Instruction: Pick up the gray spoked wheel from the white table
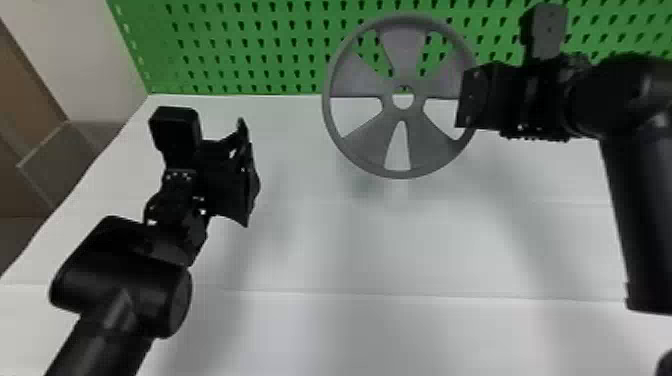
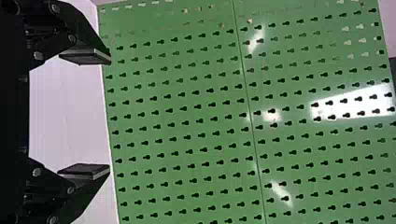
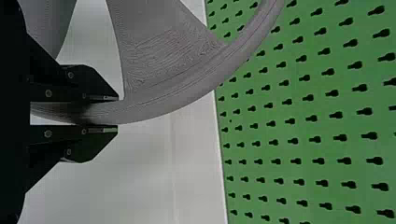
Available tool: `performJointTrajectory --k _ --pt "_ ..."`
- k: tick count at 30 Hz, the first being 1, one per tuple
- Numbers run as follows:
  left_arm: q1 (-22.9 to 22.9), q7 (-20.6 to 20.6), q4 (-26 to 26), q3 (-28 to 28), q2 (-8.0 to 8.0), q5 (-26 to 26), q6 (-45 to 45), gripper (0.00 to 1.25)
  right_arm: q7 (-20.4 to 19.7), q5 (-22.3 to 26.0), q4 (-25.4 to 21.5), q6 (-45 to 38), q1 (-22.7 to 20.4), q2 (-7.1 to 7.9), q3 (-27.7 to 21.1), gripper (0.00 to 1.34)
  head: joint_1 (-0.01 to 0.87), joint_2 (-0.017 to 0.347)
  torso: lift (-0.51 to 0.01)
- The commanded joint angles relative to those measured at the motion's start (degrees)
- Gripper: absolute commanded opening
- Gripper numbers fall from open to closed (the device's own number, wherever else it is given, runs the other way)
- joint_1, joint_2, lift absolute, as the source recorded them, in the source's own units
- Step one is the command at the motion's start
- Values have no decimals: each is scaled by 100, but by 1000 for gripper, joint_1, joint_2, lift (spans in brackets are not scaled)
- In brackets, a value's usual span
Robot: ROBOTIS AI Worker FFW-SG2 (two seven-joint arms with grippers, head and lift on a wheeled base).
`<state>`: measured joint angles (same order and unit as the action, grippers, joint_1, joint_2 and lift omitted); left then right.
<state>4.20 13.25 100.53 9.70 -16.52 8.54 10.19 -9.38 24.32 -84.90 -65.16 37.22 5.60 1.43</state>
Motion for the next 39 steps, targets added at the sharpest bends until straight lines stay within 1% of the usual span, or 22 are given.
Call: performJointTrajectory --k 1,3,4,6,8,9,11,14,18,20,23,25,28,32,35,39 --pt "-15 2 10 -12 0 34 0 824 420 -630 -211 592 -303 20 6 126 779 103 -89" --pt "-15 -7 10 -12 9 43 0 824 560 -955 -378 891 -470 38 41 124 779 103 -89" --pt "-24 -7 19 -21 17 51 0 824 657 -1122 -440 1243 -610 38 32 126 779 103 -89" --pt "-59 -7 19 -65 52 69 -9 824 692 -1175 -484 1656 -777 3 -11 121 779 103 -89" --pt "-103 -7 28 -117 105 78 -26 824 798 -1483 -571 2042 -935 -15 -38 75 779 103 -89" --pt "-112 -7 28 -126 132 78 -44 824 798 -1641 -651 2157 -1006 -15 -29 46 779 103 -89" --pt "-112 -7 28 -144 176 78 -61 824 815 -1905 -791 2535 -1208 -15 -91 40 779 103 -89" --pt "-138 -7 28 -188 237 51 -70 824 815 -2045 -870 3001 -1436 -24 -196 41 779 103 -89" --pt "-147 -7 45 -223 299 25 -88 824 815 -2080 -949 3554 -1735 29 -258 45 779 103 -89" --pt "-156 -7 45 -249 351 -19 -88 824 815 -2080 -958 3976 -1911 29 -310 75 779 103 -89" --pt "-173 -16 45 -284 457 -89 -88 824 815 -2098 -958 4486 -2122 -24 -425 77 779 103 -89" --pt "-182 -95 45 -355 527 -160 -97 824 806 -2107 -958 4741 -2245 -59 -468 77 779 103 -89" --pt "-200 -227 54 -495 633 -195 -97 824 815 -2063 -958 5013 -2368 -50 -442 77 779 103 -89" --pt "-200 -271 54 -592 756 -265 -97 824 815 -2010 -958 5409 -2526 -41 -433 77 779 103 -89" --pt "-191 -306 54 -627 817 -283 -88 824 815 -2001 -949 5664 -2632 -59 -442 77 779 103 -89" --pt "-182 -315 54 -645 835 -265 -88 824 806 -2045 -941 5918 -2737 -50 -425 77 779 103 -89"
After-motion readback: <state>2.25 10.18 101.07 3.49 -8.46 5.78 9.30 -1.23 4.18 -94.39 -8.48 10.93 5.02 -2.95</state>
